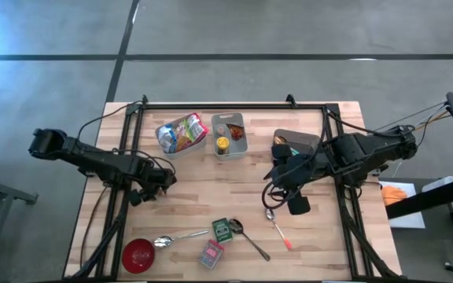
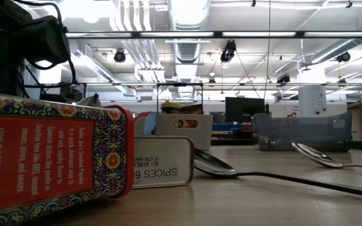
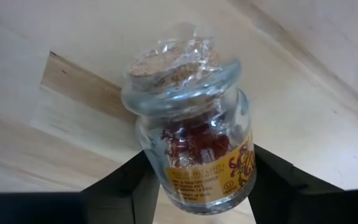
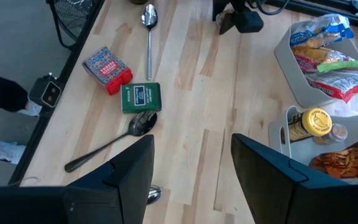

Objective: Pick & Place Food Item
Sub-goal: Put the brown seasoning bottle into the right gray bin

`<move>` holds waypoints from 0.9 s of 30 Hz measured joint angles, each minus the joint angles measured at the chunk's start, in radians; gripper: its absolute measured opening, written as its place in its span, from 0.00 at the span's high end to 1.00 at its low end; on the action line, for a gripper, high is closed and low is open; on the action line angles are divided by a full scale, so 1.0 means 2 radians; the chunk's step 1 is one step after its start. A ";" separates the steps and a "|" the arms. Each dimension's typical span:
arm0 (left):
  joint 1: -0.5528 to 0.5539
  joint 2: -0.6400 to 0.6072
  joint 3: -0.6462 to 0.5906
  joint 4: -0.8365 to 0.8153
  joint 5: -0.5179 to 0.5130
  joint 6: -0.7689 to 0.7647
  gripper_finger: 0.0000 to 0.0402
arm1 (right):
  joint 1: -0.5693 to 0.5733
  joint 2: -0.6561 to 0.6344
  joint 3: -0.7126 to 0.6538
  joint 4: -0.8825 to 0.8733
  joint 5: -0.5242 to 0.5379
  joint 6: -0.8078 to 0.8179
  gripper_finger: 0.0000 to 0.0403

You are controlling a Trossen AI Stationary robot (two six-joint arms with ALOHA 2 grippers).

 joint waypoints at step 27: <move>0.000 0.001 0.108 0.076 -0.040 0.372 0.56 | -0.003 0.003 0.000 0.009 0.002 -0.050 0.47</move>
